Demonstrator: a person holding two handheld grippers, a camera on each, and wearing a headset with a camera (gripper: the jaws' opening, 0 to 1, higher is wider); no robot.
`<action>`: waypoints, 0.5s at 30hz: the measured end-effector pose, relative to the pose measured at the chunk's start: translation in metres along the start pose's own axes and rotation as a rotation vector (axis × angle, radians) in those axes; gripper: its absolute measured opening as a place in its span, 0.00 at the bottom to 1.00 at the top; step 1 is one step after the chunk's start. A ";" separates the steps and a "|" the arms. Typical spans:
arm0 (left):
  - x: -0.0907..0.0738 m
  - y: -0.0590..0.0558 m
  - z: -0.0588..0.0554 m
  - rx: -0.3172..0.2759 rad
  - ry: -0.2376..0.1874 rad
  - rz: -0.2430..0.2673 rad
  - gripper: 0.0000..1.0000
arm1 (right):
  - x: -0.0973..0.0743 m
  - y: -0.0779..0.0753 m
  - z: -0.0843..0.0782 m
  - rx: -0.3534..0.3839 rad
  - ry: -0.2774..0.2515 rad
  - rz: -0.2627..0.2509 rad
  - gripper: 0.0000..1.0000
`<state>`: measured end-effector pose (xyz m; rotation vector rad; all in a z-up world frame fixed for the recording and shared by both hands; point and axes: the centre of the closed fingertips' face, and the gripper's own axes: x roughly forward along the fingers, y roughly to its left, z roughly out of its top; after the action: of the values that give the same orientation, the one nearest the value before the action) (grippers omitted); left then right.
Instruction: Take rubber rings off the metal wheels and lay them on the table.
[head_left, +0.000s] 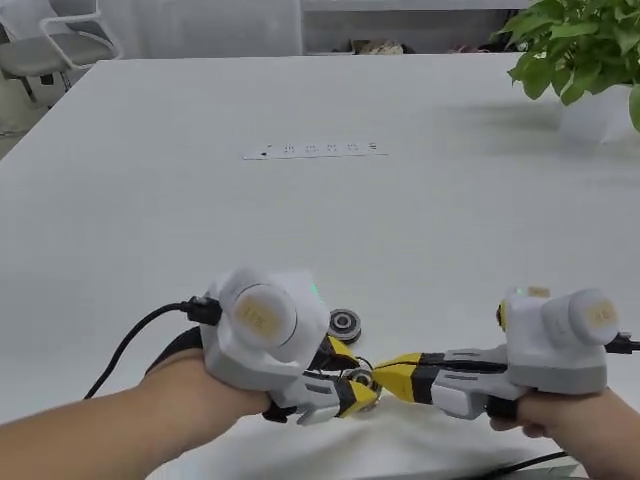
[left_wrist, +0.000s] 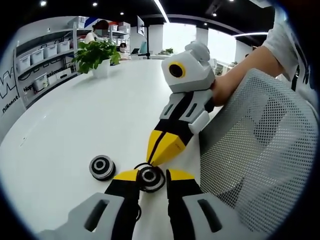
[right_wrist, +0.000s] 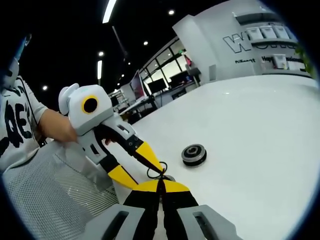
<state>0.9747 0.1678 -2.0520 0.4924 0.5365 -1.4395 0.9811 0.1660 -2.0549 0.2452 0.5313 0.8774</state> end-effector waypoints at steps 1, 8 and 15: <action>-0.001 0.001 0.002 -0.011 -0.010 -0.001 0.18 | 0.000 0.000 0.001 -0.004 0.001 -0.001 0.00; -0.006 0.003 0.008 -0.027 -0.035 0.004 0.22 | 0.000 -0.001 0.007 -0.011 -0.006 -0.006 0.00; -0.017 0.008 0.011 -0.039 -0.052 0.013 0.25 | 0.001 -0.001 0.014 -0.018 -0.015 -0.004 0.00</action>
<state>0.9820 0.1753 -2.0325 0.4258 0.5178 -1.4230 0.9900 0.1664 -2.0446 0.2342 0.5094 0.8751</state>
